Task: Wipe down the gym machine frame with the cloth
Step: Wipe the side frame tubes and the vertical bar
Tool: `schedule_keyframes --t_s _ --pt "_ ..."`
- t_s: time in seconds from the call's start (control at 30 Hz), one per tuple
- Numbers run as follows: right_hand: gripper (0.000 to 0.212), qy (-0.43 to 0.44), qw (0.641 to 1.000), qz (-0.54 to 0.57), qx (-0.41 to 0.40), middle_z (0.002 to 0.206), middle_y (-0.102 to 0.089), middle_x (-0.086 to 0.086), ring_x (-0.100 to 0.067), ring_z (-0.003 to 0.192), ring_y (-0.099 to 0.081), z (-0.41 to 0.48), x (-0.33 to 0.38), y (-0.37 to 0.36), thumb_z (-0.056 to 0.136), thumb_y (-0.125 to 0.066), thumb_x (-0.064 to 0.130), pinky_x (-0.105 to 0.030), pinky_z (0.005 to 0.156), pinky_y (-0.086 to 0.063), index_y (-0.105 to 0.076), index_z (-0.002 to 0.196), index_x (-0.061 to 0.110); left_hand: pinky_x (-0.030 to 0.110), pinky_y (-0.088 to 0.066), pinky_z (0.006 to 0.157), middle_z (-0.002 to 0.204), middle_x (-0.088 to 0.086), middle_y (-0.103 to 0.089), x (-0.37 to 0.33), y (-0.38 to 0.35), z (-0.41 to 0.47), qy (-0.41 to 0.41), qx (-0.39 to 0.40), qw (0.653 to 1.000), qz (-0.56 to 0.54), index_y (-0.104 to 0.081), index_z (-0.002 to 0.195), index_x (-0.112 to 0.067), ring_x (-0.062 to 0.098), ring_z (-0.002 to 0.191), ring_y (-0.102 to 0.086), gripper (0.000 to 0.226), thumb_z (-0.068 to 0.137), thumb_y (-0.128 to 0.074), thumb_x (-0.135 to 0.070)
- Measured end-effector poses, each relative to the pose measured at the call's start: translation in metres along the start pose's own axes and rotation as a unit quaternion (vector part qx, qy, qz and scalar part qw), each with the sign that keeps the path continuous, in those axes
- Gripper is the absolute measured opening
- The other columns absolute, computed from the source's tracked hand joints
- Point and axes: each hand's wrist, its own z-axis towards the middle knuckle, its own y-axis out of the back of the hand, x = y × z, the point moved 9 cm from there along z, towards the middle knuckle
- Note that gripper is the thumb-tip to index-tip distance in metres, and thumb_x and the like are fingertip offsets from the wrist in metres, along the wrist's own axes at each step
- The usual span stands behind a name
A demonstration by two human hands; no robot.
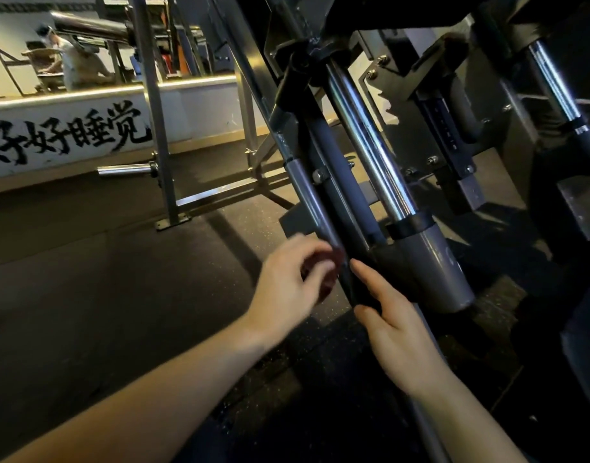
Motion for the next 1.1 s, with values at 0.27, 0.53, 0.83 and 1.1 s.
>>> schedule_keyframes --t_s 0.27,0.53,0.83,1.1 --pt "0.066 -0.032 0.999 0.006 0.015 0.151 -0.043 0.021 0.014 0.132 -0.041 -0.012 -0.008 -0.001 0.103 -0.052 0.009 -0.025 0.118 -0.036 -0.031 0.157 0.040 0.008 -0.050 0.086 0.116 -0.009 -0.064 0.019 0.040 0.047 0.129 -0.096 0.985 -0.058 -0.065 0.115 -0.024 0.004 0.109 -0.060 0.018 0.098 -0.066 -0.019" --pt "0.067 -0.033 0.997 -0.064 0.034 0.149 -0.046 0.013 0.007 0.134 -0.038 -0.031 -0.022 0.012 0.099 -0.056 0.002 -0.005 0.112 -0.025 -0.035 0.153 0.035 0.037 -0.055 0.090 0.103 -0.009 -0.061 -0.026 -0.023 -0.007 0.030 0.024 0.998 0.043 -0.073 0.111 -0.020 0.007 0.098 -0.061 0.019 0.093 -0.070 -0.020" --pt "0.063 -0.037 0.994 -0.038 0.093 0.147 -0.028 0.038 0.040 0.121 -0.018 -0.047 -0.033 0.012 0.103 -0.053 0.010 0.006 0.103 -0.016 -0.034 0.152 0.046 0.024 -0.050 0.101 0.110 -0.006 -0.068 0.015 0.053 0.054 0.118 -0.104 0.986 0.044 -0.067 0.113 -0.021 0.008 0.109 -0.062 0.016 0.097 -0.067 -0.020" --pt "0.060 -0.039 0.991 0.020 0.128 0.152 -0.048 0.016 0.003 0.141 -0.040 -0.040 -0.044 0.017 0.103 -0.052 0.008 -0.038 0.123 -0.033 -0.039 0.154 0.037 0.036 -0.052 0.100 0.105 -0.009 -0.070 -0.014 -0.042 -0.060 0.176 0.000 0.984 -0.020 -0.071 0.107 -0.020 0.004 0.104 -0.064 0.016 0.092 -0.071 -0.013"
